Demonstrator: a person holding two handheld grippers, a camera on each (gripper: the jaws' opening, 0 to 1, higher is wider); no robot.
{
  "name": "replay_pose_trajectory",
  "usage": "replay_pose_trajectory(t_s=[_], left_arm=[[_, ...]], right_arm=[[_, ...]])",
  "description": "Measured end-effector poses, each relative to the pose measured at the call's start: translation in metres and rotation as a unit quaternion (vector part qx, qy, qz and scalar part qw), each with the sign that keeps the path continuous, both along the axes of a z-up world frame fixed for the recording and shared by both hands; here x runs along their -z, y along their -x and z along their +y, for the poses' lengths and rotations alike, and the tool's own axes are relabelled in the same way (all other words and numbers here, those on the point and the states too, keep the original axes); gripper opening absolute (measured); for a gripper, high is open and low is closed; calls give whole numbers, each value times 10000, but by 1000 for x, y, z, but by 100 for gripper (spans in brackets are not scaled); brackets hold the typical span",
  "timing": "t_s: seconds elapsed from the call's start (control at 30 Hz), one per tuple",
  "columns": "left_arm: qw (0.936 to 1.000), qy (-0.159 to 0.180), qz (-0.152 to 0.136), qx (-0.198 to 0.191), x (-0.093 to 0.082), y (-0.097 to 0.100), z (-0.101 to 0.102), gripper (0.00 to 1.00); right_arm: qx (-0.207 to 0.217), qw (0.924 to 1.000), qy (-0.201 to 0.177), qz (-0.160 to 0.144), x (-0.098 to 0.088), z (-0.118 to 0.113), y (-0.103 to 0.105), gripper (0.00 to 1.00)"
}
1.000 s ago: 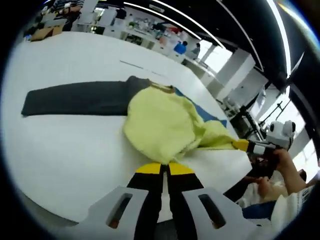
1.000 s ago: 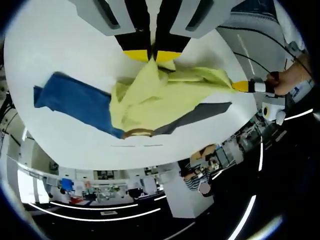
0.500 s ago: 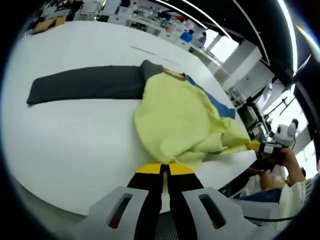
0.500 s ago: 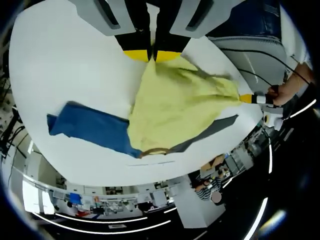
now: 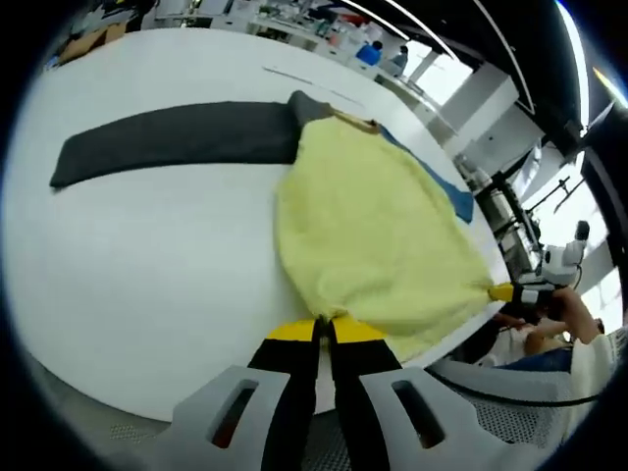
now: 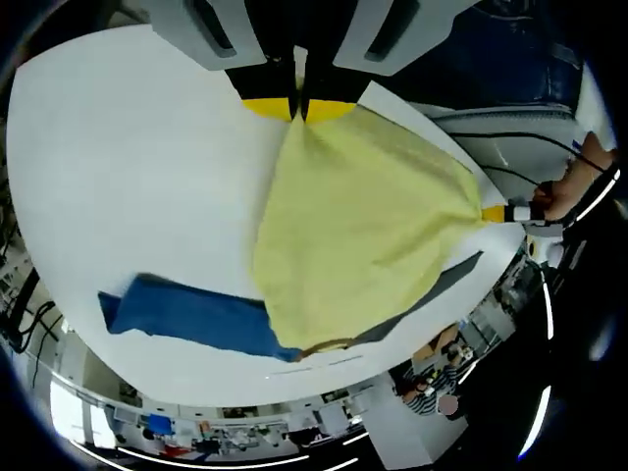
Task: Fold the garment on the visible template until the final outline fits inside the template.
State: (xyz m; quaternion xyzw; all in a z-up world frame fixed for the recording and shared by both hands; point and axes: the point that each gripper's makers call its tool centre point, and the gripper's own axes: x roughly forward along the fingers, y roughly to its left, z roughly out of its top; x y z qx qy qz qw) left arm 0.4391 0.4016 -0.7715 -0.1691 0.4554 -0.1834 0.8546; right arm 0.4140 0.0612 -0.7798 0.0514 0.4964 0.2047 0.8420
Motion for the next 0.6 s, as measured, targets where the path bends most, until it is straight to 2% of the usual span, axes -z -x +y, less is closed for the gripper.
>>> replay_pose_trajectory(t_s=[0.13, 0.27, 0.4, 0.47, 0.53, 0.6], left_arm=[[10000, -52, 7, 63, 0, 6, 4, 8], [9997, -69, -118, 197, -1, 10, 2, 14], [9955, -108, -446, 827, -4, 14, -7, 20], [9949, -70, -383, 928, -3, 17, -10, 21], [9933, -226, -380, 1068, 1, 19, -10, 21], [9906, -539, -226, 1238, 9, 24, -6, 19]], right_arm=[[-6, 9999, 95, 35, 4, -3, 2, 0], [-27, 9999, 107, 81, 6, -5, 4, 0], [-59, 9999, 117, 69, 7, -7, 2, 0], [-94, 9999, 94, 82, 7, -6, 2, 0], [-103, 9999, 75, 58, 7, -6, 1, 0], [-82, 9999, 59, 29, 6, -6, 0, 0]])
